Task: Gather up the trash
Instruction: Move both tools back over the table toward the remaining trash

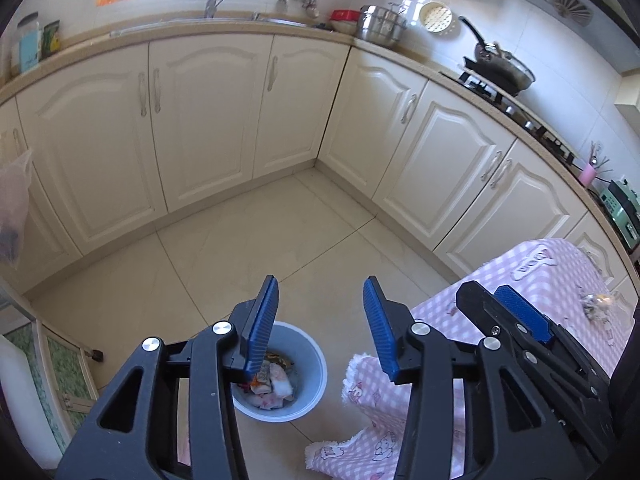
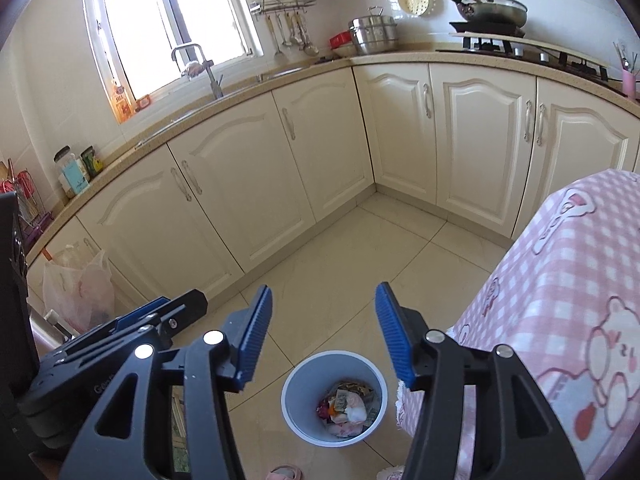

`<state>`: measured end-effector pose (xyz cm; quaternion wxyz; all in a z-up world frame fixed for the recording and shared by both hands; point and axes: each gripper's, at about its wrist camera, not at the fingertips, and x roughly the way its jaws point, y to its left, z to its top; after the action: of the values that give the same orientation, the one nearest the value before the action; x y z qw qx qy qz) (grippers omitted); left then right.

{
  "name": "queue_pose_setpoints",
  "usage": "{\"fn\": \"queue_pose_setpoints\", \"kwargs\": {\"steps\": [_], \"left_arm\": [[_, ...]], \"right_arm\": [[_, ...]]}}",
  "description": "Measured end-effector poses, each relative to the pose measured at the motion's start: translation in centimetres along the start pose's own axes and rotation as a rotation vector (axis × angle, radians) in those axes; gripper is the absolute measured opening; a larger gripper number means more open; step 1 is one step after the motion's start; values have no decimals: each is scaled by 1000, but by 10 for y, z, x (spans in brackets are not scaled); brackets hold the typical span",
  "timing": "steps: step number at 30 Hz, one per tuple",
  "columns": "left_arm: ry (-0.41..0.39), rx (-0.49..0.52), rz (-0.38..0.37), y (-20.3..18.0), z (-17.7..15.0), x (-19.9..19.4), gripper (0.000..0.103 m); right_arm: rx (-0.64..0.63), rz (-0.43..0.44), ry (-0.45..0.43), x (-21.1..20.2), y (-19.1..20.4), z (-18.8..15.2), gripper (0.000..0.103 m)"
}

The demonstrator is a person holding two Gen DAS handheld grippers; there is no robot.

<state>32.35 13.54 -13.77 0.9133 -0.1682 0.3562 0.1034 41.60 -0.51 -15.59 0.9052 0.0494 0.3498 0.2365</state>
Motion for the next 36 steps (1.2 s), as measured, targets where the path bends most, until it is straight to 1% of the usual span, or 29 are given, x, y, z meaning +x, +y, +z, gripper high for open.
{"fn": "queue_pose_setpoints", "kwargs": {"steps": [6,10,13,18,19,21,23,29,31,36], "left_arm": [[-49,44,-30,-31,3,-33,44],[-73,87,-64,-61,1,-51,44],[-83,131,-100,-92,-4,-61,45],[-76,221,-169,-150,-15,-69,45],[-72,238,-184,-161,-17,-70,45],[-67,279,-207,-185,-23,-71,49],[-63,320,-229,-210,-30,-70,57],[-41,404,-283,-269,-47,-58,68],[-30,425,-292,-283,-53,-54,69],[13,456,-323,-319,-58,-28,70]], "right_arm": [[7,-14,-71,-45,-12,8,54],[30,-39,-121,-79,-32,11,55],[55,-69,-160,-107,-56,13,55],[110,-143,-212,-151,-106,11,57],[122,-157,-220,-158,-117,9,57],[153,-190,-237,-174,-142,6,57],[183,-230,-255,-190,-168,2,58],[289,-338,-287,-224,-242,-13,59],[322,-361,-291,-229,-261,-17,60],[378,-405,-296,-234,-302,-21,61]]}}
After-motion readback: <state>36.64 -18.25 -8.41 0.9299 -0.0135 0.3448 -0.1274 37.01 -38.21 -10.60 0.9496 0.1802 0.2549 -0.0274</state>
